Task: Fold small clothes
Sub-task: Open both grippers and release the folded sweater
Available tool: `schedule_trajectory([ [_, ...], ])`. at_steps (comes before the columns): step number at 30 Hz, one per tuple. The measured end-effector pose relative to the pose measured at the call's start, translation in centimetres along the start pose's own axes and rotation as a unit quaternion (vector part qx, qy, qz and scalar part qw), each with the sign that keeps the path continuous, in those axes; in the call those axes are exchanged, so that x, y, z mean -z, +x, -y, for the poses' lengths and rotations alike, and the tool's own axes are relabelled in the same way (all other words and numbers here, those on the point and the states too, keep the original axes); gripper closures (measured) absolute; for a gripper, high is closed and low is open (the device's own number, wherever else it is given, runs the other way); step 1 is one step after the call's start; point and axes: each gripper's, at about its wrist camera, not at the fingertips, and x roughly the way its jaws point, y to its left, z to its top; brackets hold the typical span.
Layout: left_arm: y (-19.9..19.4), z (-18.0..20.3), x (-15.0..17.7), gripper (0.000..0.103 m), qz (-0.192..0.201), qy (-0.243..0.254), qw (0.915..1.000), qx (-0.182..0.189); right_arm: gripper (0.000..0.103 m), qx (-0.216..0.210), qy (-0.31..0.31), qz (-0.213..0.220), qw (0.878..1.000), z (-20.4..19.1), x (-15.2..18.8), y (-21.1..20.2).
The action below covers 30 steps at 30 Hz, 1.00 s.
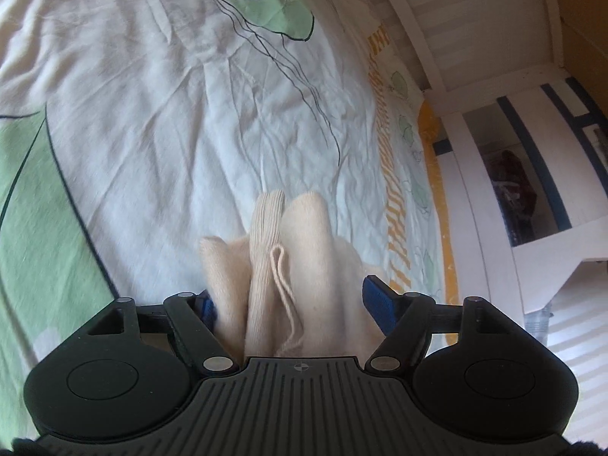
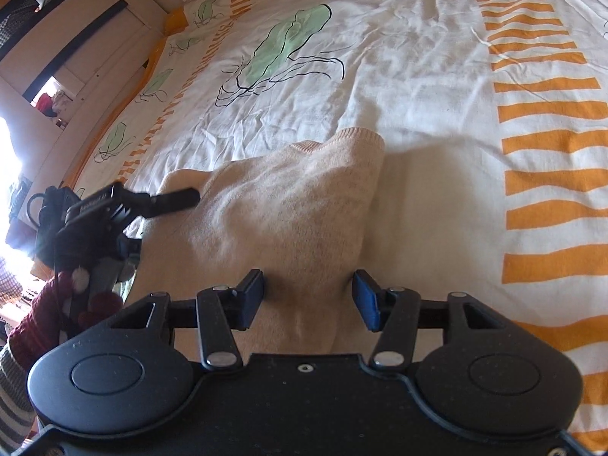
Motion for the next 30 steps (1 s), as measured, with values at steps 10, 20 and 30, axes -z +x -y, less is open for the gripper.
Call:
schedule_trajectory([
  [10,-4.3,9.0,1.0,0.031,0.100,0.270,0.9235,-0.254,0.039,0.091,-0.087,0.087,0.988,-3.0,-1.1,-1.3],
  [20,-0.7,8.1,6.7,0.027,0.052,0.353,0.8741,-0.329,0.025,0.177,-0.180,0.086,0.964,-5.7,-0.8,2.2],
  [30,-3.3,5.8,6.0,0.020,0.064,0.260,0.9144,-0.303,0.014,0.173,-0.150,0.068,0.971,-4.8,1.2,2.2],
])
